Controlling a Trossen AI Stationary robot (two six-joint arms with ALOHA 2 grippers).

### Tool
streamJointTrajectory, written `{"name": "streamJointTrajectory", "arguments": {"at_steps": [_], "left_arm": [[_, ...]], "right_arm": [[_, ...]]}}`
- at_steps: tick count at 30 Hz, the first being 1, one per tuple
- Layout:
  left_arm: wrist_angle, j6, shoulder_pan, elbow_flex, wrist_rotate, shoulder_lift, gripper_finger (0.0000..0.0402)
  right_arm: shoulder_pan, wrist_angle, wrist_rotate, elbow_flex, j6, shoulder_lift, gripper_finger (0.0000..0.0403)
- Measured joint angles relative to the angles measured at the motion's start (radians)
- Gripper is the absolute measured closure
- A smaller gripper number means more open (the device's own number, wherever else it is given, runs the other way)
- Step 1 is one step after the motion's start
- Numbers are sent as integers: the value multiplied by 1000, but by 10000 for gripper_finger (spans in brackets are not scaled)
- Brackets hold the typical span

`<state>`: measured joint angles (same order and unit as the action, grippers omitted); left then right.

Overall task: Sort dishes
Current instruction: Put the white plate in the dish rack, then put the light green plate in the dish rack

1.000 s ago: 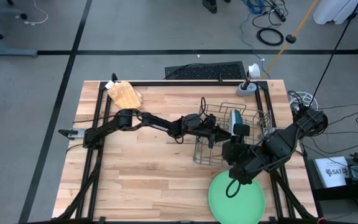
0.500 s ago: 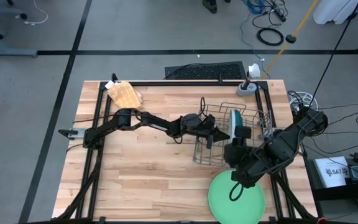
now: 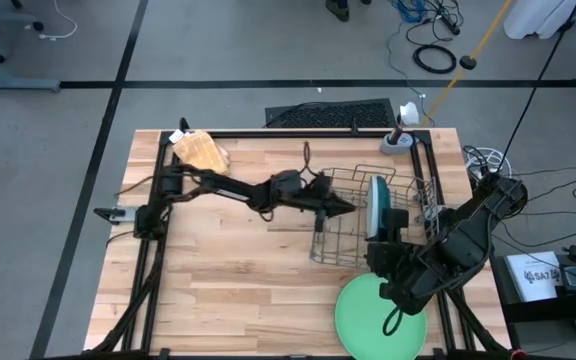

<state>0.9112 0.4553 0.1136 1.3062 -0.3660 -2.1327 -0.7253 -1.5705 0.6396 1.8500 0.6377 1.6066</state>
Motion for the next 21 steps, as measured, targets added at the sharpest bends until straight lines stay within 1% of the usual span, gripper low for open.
{"name": "streamJointTrajectory", "arguments": {"at_steps": [2,5,9,11,13,16,18,21], "left_arm": [[-64,-66,-7,-72,28,77,399],[-175,-199,-48,-157,120,202,399],[-379,-422,-156,-182,223,340,398],[-459,-535,-230,-182,282,374,392],[-502,-640,-307,-182,344,383,383],[-506,-788,-402,-172,446,359,363],[-507,-830,-437,-143,464,322,341],[-538,-829,-465,-61,463,236,298]], "right_arm": [[-4,0,12,0,-13,0,248],[-4,-1,15,0,-37,-3,248],[-4,-1,28,0,-71,-30,248],[-7,-1,47,0,-78,-47,248],[-12,-2,66,0,-83,-67,248],[-16,-1,99,0,-98,-97,248],[-16,7,124,0,-107,-111,248],[-16,24,150,0,-128,-129,248]]}}
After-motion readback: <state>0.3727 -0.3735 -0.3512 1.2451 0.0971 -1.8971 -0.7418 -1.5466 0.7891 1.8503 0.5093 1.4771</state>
